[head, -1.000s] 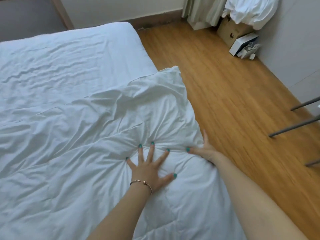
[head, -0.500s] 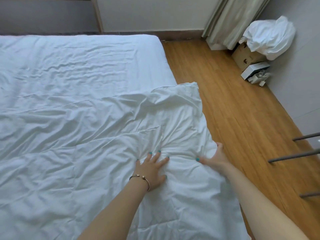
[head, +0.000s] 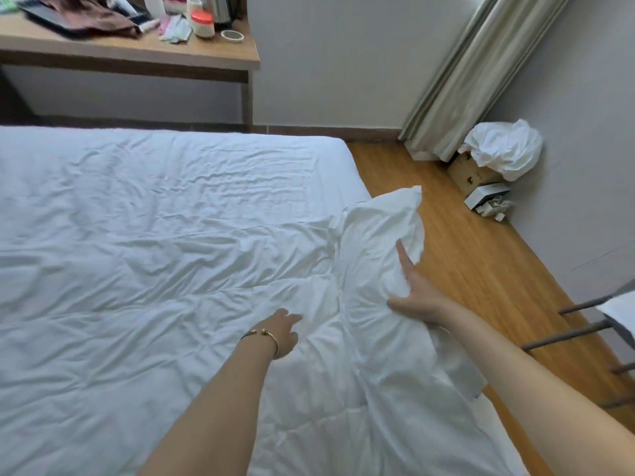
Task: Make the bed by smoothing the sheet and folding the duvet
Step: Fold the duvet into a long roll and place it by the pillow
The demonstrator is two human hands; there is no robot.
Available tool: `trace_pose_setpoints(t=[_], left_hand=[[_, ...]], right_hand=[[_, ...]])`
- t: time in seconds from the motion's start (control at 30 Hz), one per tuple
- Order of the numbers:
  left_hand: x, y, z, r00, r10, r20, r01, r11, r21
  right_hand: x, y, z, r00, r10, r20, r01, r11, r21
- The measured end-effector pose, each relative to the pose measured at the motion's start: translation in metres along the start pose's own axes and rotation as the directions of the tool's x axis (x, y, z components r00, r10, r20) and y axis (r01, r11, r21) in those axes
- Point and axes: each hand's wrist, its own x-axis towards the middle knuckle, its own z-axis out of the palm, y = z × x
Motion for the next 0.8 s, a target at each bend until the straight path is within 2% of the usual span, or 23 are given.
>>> trace_pose_setpoints(t=[0.1,0.23,0.33,0.43,0.63,0.8], left_hand=[[-0.047,-0.035,-0.019,0.991,0.078,-0.108,-0.08,0.997,-0.013],[-0.102,-0.093,-0.031,0.973,0.151,-0.175,-0.162,0.985,-0.052],[-0.133,-0.138,-0.042,0.964,0.141,-0.227,-0.166,0.981,-0.098],[-0.161,-0.186,-0.048,0.956,0.087,-0.279,-0.136,0.978,-0.161],[-0.181,-0.288,-0.017,0.957,-0.01,-0.29,-0.05,0.979,-0.199],[-0.179,-0.343,0.028,0.969,-0.052,-0.24,-0.018,0.959,-0.282]], right_hand=[[-0.029,-0.064,0.038,0.999,-0.014,-0.047,0.013,1.0,-0.013],[-0.056,-0.144,0.089,0.991,-0.025,-0.128,0.023,1.0,-0.018],[-0.063,-0.193,0.135,0.993,-0.075,-0.088,0.074,0.997,-0.007],[-0.061,-0.23,0.197,0.99,-0.137,0.018,0.137,0.99,-0.031],[-0.025,-0.234,0.341,0.968,-0.125,0.217,0.151,0.983,-0.105],[-0.006,-0.226,0.399,0.972,-0.089,0.215,0.127,0.977,-0.169]])
